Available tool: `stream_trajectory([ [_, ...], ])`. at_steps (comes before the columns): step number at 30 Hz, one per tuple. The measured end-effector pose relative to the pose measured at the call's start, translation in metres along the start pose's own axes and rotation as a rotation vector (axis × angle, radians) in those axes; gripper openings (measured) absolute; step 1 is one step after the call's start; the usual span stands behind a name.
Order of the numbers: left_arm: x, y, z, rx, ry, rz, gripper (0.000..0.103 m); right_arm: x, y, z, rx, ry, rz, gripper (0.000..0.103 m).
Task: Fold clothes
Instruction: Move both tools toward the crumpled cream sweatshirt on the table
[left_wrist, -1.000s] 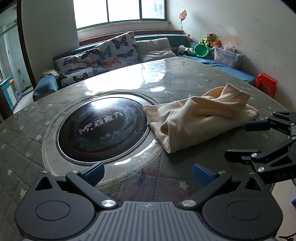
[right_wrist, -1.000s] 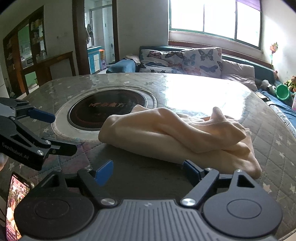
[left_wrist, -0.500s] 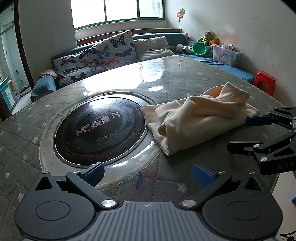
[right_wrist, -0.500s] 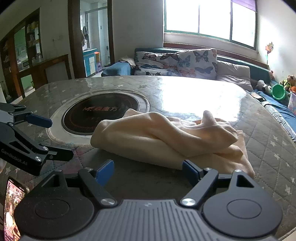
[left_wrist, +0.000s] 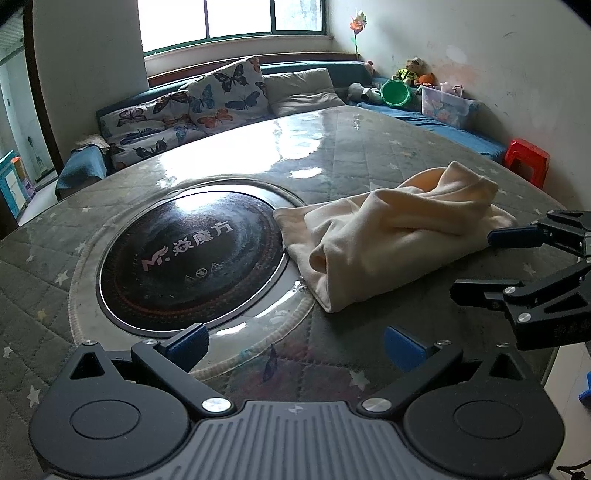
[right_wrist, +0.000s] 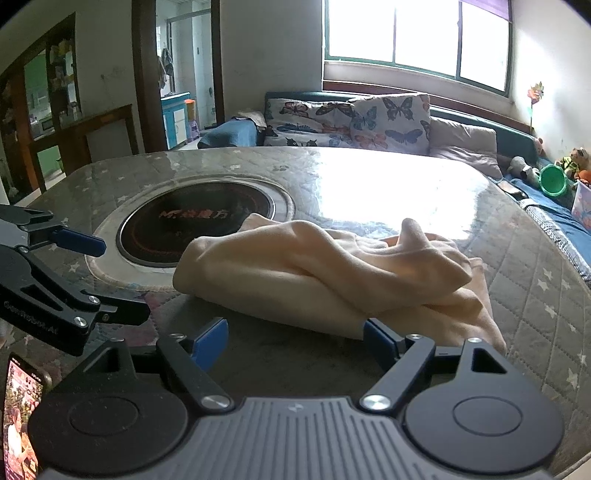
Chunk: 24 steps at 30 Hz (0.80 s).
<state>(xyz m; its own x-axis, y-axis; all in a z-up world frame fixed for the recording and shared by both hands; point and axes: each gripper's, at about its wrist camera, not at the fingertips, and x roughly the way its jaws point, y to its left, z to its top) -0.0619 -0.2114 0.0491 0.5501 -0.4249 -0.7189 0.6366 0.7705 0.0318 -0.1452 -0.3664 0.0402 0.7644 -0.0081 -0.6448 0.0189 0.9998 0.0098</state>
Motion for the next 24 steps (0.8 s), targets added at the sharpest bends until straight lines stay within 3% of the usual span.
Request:
stream_trajectory([
  [24, 0.005, -0.018, -0.006, 0.043, 0.052, -0.014, 0.103, -0.003, 0.001, -0.013, -0.006, 0.052, -0.010, 0.084],
])
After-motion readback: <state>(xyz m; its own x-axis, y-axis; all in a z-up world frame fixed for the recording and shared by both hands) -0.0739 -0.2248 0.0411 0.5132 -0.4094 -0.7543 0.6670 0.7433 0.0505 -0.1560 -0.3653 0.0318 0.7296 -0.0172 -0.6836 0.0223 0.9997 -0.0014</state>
